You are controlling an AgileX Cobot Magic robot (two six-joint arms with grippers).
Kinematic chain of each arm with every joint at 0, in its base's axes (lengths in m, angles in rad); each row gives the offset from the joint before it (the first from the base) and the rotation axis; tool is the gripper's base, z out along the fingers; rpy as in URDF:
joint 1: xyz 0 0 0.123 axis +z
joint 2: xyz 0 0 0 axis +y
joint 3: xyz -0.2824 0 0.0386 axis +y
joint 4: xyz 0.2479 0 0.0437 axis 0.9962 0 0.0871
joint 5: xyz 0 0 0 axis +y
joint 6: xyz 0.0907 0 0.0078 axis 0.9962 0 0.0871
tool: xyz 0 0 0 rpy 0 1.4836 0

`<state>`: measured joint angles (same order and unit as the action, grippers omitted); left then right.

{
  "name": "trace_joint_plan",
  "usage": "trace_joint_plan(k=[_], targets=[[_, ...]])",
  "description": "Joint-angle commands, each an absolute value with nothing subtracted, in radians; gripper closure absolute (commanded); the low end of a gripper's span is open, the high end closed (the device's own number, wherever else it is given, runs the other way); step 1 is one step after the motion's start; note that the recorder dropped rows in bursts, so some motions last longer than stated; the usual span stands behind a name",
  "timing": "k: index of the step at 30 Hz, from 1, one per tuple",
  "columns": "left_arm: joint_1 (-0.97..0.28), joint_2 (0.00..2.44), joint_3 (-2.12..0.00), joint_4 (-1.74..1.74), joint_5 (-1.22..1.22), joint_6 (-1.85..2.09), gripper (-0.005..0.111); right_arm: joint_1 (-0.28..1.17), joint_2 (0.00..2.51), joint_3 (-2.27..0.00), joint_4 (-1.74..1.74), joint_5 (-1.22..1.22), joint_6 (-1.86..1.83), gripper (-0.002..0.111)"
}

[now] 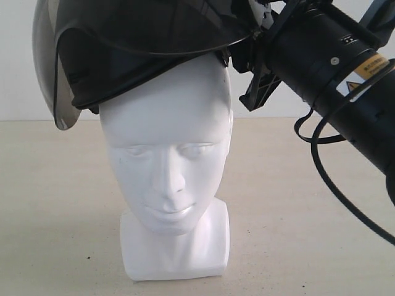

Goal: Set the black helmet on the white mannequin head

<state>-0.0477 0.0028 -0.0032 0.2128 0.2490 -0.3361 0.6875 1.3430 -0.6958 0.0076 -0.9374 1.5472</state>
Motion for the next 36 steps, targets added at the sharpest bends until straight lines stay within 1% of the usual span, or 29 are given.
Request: trace_joint_plan(k=[1,4,5,7,9,12,16,21,23,26,29,32,36], targets=[[-0.045,0.000,0.000,0.112,-0.013,-0.527,0.102,0.683,1.358,-0.675,-0.087,-0.799,1.494,0.108],[-0.045,0.000,0.000,0.112,-0.187,-0.527,0.102,0.683,1.358,-0.675,-0.087,-0.803,1.496,0.108],[-0.045,0.000,0.000,0.105,-0.297,-0.539,0.102,0.683,1.358,-0.675,-0.087,-0.803,1.496,0.108],[-0.045,0.000,0.000,0.086,-0.329,-0.578,0.102,0.683,1.358,-0.675,-0.087,-0.803,1.496,0.108],[-0.045,0.000,-0.054,0.086,-0.247,-0.622,0.102,0.683,1.358,-0.675,-0.087,-0.804,1.505,0.108],[-0.045,0.054,-0.206,0.098,0.020,-0.605,0.102,0.683,1.358,-0.675,-0.087,-0.813,1.507,0.108],[-0.045,0.268,-0.472,0.098,0.278,-0.566,0.102,0.683,1.358,-0.675,-0.087,-0.823,1.507,0.108],[-0.045,0.599,-0.784,0.051,0.462,-0.468,0.102,0.683,1.358,-0.675,-0.092,-0.826,1.507,0.108],[-0.045,0.714,-0.874,-0.033,0.464,-0.358,0.102,0.683,1.358,-0.675,-0.092,-0.826,1.507,0.108],[-0.045,0.897,-1.035,-0.259,0.489,-0.094,0.102,0.683,1.358,-0.675,-0.093,-0.826,1.505,0.108],[-0.032,1.071,-1.224,-0.550,0.629,0.202,0.102,0.683,1.358,-0.675,-0.093,-0.826,1.505,0.108],[0.016,1.232,-1.402,-0.729,0.815,0.362,0.102,0.683,1.358,-0.675,-0.093,-0.828,1.505,0.108],[0.144,1.392,-1.543,-0.967,0.939,0.541,0.102,0.683,1.358,-0.675,-0.093,-0.828,1.505,0.108]])
